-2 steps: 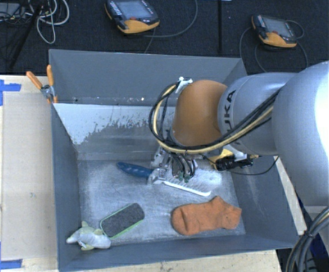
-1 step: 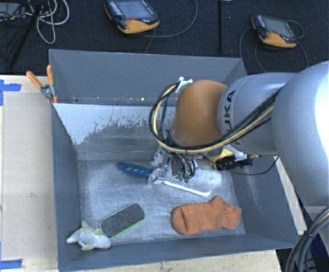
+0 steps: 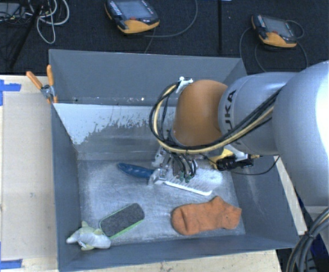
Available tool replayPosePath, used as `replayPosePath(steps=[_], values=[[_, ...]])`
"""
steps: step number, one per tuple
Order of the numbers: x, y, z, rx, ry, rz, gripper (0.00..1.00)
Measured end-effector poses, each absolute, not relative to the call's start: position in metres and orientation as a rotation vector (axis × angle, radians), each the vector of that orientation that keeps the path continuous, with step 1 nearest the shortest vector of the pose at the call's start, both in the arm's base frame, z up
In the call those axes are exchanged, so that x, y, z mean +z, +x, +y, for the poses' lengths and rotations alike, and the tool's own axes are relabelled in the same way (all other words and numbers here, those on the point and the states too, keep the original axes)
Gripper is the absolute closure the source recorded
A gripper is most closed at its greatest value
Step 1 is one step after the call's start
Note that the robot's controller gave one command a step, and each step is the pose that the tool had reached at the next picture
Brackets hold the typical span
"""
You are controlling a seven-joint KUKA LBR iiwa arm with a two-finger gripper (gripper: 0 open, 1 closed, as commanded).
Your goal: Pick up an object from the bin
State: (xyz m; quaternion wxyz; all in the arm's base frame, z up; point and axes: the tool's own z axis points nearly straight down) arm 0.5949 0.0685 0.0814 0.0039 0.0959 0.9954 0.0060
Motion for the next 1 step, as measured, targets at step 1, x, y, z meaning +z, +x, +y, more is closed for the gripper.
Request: replayPosePath(steps=[1], values=[[0.0953, 0.591, 0.0659, 0.003, 0.299, 3.133, 1.0]])
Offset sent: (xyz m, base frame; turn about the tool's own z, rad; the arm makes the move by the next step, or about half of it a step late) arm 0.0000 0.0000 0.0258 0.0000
